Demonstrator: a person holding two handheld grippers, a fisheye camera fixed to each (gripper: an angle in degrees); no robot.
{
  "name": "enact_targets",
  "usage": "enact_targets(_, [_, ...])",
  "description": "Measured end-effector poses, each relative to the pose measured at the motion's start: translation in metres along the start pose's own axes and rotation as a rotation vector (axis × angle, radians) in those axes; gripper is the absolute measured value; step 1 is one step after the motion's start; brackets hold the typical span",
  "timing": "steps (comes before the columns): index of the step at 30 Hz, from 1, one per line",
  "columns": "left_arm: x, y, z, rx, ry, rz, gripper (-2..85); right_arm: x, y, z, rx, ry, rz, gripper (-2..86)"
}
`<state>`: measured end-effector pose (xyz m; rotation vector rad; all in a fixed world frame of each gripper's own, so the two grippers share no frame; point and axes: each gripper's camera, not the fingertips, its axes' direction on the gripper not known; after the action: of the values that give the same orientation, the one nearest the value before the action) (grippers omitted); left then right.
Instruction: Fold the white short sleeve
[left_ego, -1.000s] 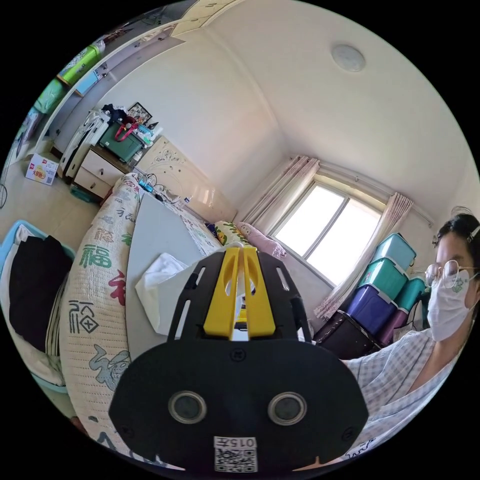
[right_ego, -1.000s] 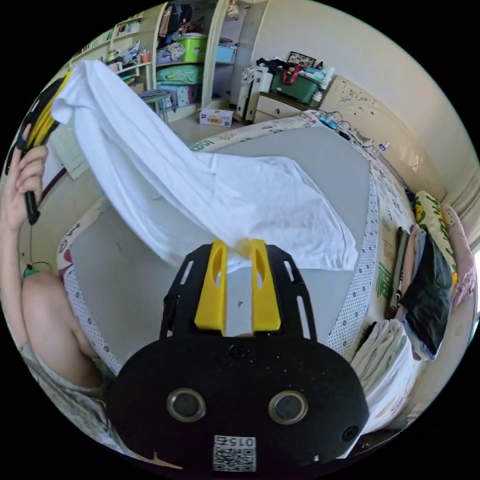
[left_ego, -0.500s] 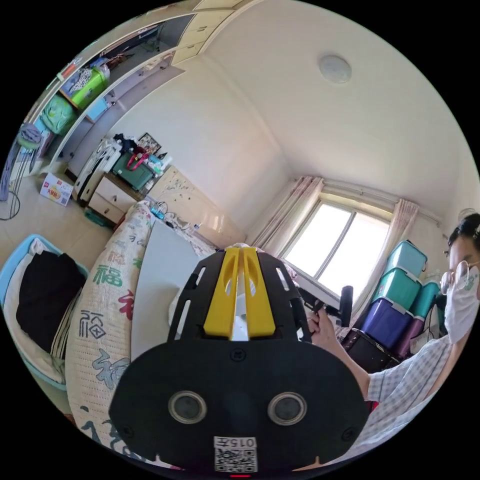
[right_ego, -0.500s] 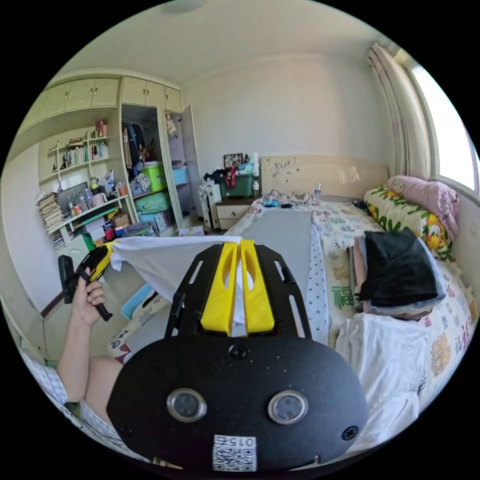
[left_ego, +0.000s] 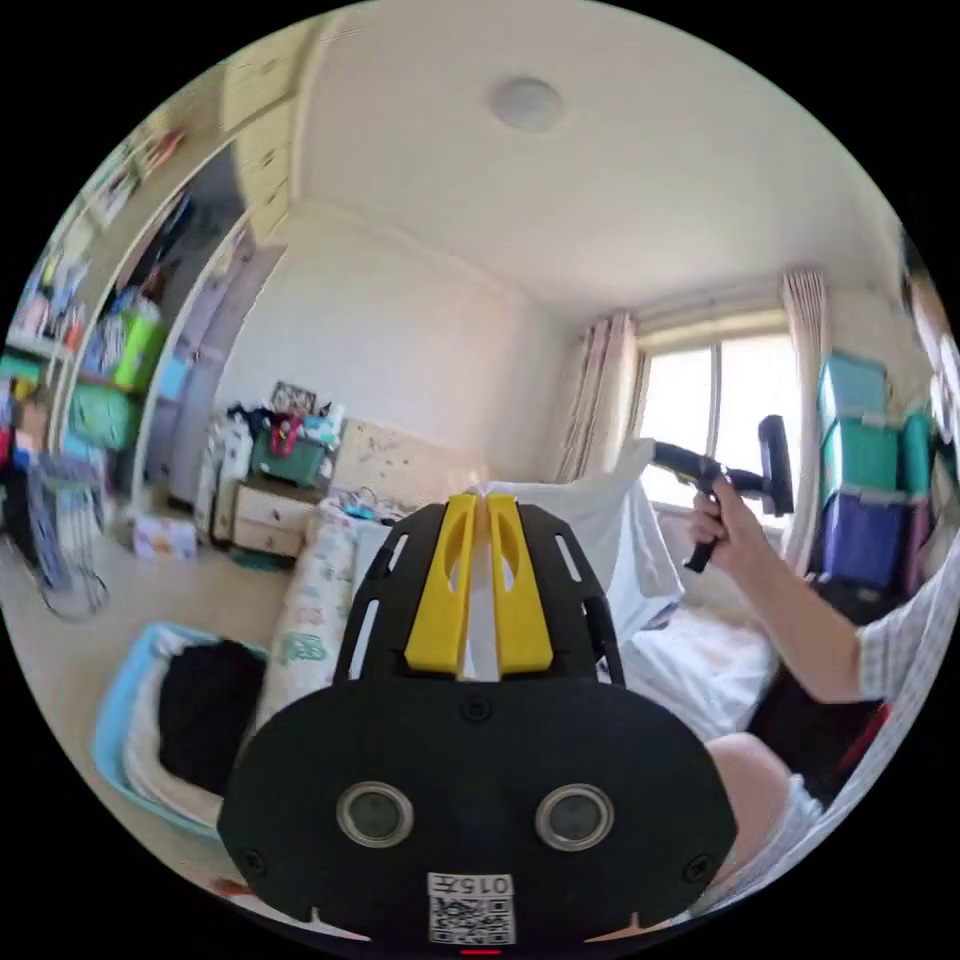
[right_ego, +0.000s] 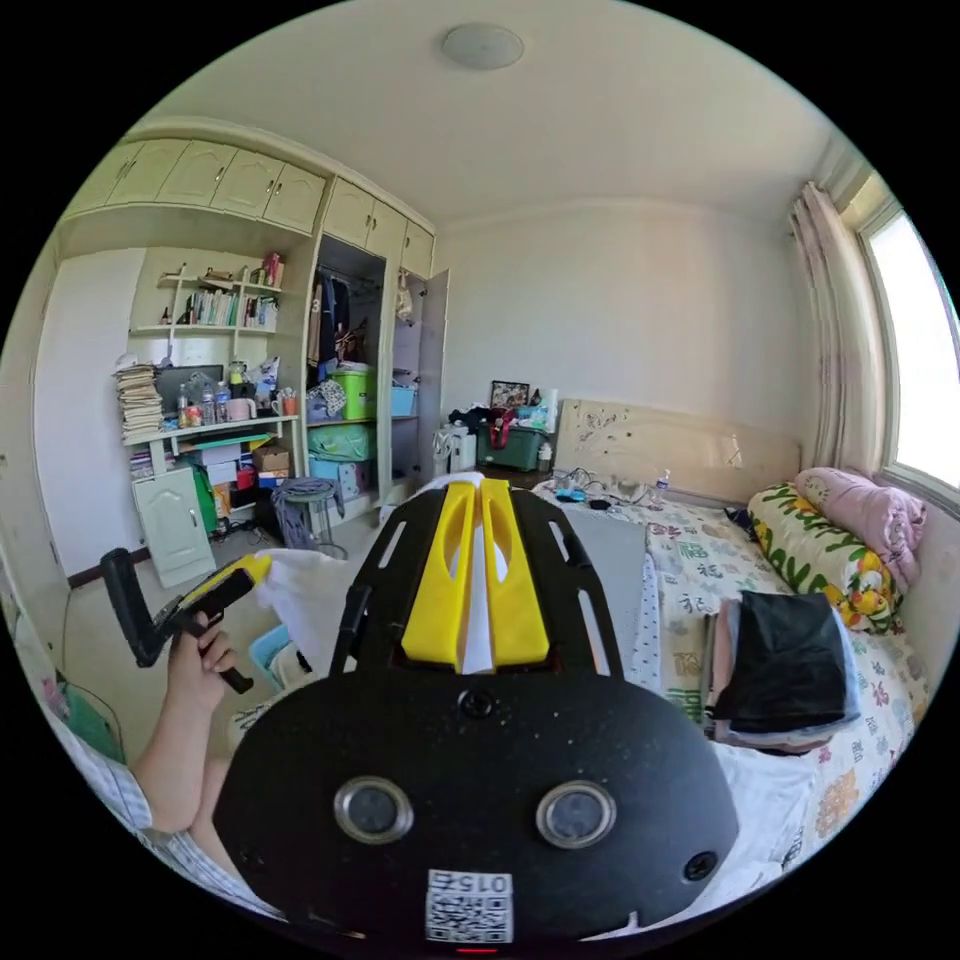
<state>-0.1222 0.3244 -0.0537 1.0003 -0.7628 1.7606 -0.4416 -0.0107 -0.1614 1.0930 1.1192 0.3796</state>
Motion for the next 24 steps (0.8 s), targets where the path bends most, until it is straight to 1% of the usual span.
enact_targets(2, [0.028, -0.006, 0.001, 0.003, 0.041, 0.136, 0.4, -0.030, -0.007, 0.073, -0.092, -0.219, -0.043, -0.2])
enact_targets(4, [0.033, -0.004, 0.014, -0.062, 0.064, 0.178, 0.9, -0.055, -0.008, 0.118, -0.202, -0.371, -0.100, 0.8])
enact_targets(5, [0.030, -0.001, 0.024, -0.108, 0.030, 0.170, 1.3, -0.064, -0.003, 0.134, -0.243, -0.423, -0.127, 2.9])
enact_targets(6, [0.027, 0.001, 0.028, -0.124, 0.000, 0.157, 1.5, -0.064, 0.002, 0.138, -0.251, -0.428, -0.131, 4.5])
enact_targets(8, [0.018, 0.000, 0.037, -0.213, -0.183, 0.110, 2.4, -0.038, 0.034, 0.141, -0.270, -0.358, -0.120, 8.7])
enact_targets(9, [0.016, -0.002, 0.041, -0.253, -0.221, 0.105, 2.7, -0.026, 0.046, 0.142, -0.281, -0.315, -0.103, 8.8])
enact_targets(11, [0.015, -0.010, 0.063, -0.461, -0.280, 0.117, 4.8, 0.033, 0.109, 0.147, -0.351, -0.122, -0.009, 9.0])
enact_targets(12, [0.016, -0.010, 0.069, -0.498, -0.291, 0.123, 5.1, 0.048, 0.127, 0.151, -0.380, -0.083, 0.019, 8.9])
enact_targets(13, [0.019, -0.010, 0.080, -0.559, -0.317, 0.141, 5.7, 0.081, 0.168, 0.164, -0.454, -0.019, 0.095, 8.6])
enact_targets(14, [0.023, -0.009, 0.091, -0.604, -0.359, 0.158, 6.4, 0.111, 0.210, 0.180, -0.551, 0.011, 0.164, 8.4])
enact_targets(16, [0.028, -0.010, 0.104, -0.644, -0.411, 0.179, 8.2, 0.149, 0.270, 0.201, -0.665, 0.018, 0.259, 8.6])
enact_targets(17, [0.032, -0.012, 0.111, -0.652, -0.418, 0.186, 9.4, 0.168, 0.305, 0.206, -0.674, -0.008, 0.325, 8.8])
enact_targets(18, [0.034, -0.013, 0.113, -0.647, -0.405, 0.186, 9.8, 0.176, 0.316, 0.209, -0.674, -0.044, 0.368, 8.4])
enact_targets(19, [0.037, -0.015, 0.119, -0.623, -0.334, 0.172, 10.4, 0.187, 0.322, 0.213, -0.658, -0.171, 0.419, 7.4])
enact_targets(20, [0.041, -0.016, 0.127, -0.595, -0.194, 0.150, 10.6, 0.194, 0.317, 0.215, -0.610, -0.269, 0.430, 6.9])
enact_targets(21, [0.043, -0.016, 0.134, -0.588, -0.108, 0.137, 10.5, 0.197, 0.316, 0.215, -0.586, -0.285, 0.431, 6.7])
enact_targets(22, [0.048, -0.012, 0.153, -0.589, 0.057, 0.106, 10.3, 0.201, 0.315, 0.216, -0.554, -0.263, 0.433, 6.7])
enact_targets(23, [0.056, -0.004, 0.179, -0.607, 0.179, 0.086, 10.4, 0.204, 0.317, 0.220, -0.548, -0.232, 0.431, 6.7])
enact_targets(24, [0.061, 0.003, 0.194, -0.626, 0.215, 0.083, 10.5, 0.205, 0.319, 0.222, -0.553, -0.226, 0.427, 6.8])
